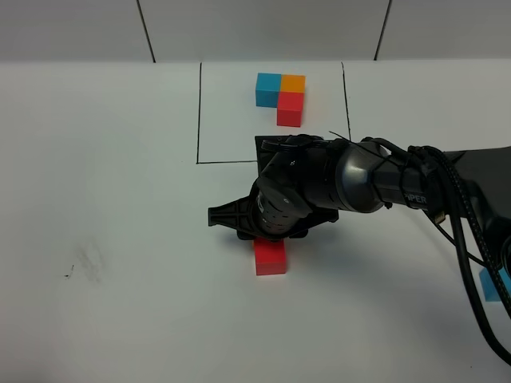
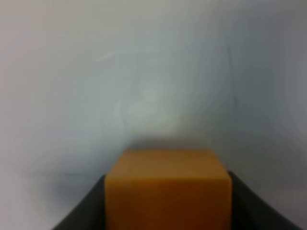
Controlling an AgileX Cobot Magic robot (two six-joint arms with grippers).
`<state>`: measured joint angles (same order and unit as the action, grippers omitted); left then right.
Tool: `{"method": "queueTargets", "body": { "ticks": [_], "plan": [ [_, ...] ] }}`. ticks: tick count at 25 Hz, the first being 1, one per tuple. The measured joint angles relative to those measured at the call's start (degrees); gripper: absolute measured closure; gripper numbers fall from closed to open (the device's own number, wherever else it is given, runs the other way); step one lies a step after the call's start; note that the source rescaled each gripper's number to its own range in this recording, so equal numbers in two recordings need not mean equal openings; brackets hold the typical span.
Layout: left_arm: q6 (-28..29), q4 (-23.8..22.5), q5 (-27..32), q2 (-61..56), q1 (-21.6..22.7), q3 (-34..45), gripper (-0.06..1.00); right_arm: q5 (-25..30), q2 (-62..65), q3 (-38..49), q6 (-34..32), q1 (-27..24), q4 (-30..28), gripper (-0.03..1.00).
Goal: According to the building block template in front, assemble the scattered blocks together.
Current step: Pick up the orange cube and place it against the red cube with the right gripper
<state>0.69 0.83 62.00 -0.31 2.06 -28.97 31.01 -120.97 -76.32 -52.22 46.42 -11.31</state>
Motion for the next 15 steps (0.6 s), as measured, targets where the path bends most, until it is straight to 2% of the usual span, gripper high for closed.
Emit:
{"method": "queueTargets", "body": {
  "ticks": [11, 15],
  "plan": [
    [0.0, 0.0, 0.0, 0.0, 0.0, 0.0, 0.94, 0.37, 0.0, -0.11, 1.11, 0.0, -0.05, 0.5],
    [0.0, 0.0, 0.0, 0.0, 0.0, 0.0, 0.94, 0.56, -0.09, -0.11, 1.23, 0.06, -1.9, 0.48]
  ]
}}
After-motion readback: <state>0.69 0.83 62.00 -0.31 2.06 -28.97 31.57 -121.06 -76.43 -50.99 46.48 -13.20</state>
